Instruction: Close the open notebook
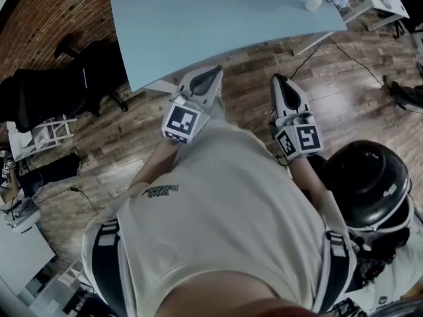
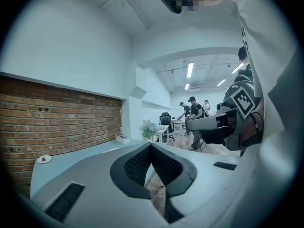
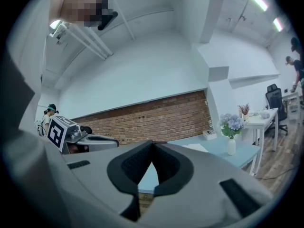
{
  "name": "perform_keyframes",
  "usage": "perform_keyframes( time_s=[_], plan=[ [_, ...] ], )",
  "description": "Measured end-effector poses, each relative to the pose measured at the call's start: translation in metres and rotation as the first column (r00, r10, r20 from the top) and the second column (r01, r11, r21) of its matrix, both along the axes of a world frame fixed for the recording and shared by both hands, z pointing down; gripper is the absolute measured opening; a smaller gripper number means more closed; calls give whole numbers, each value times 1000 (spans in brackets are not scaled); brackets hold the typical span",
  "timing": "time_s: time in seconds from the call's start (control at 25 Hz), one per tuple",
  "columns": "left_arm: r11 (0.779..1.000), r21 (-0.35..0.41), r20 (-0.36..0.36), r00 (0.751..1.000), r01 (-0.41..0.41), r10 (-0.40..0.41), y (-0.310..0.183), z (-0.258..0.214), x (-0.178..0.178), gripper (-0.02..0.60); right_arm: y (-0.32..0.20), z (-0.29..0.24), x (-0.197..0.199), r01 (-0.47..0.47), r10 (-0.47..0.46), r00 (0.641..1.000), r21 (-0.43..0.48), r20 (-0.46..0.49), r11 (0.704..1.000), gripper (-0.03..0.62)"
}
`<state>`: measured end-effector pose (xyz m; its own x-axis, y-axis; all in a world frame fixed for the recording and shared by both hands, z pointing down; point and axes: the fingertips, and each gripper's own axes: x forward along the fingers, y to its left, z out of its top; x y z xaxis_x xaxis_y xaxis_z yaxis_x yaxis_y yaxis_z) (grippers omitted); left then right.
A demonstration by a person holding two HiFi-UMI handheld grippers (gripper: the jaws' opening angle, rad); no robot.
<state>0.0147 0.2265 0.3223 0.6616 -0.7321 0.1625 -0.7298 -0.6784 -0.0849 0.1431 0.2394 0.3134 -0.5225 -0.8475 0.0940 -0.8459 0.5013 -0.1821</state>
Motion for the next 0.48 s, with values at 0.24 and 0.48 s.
perform_keyframes(
  time_s=[0.24, 0.48],
  plan=[
    [1000, -7, -8, 1000, -18, 18, -40, 2, -2, 8, -30, 3, 4, -17, 17, 999, 5, -41, 1000, 2],
    [999, -25, -10, 1000, -25, 24, -80, 6, -12, 8, -67, 12, -5, -15, 14, 999, -33, -47, 999, 3]
  ],
)
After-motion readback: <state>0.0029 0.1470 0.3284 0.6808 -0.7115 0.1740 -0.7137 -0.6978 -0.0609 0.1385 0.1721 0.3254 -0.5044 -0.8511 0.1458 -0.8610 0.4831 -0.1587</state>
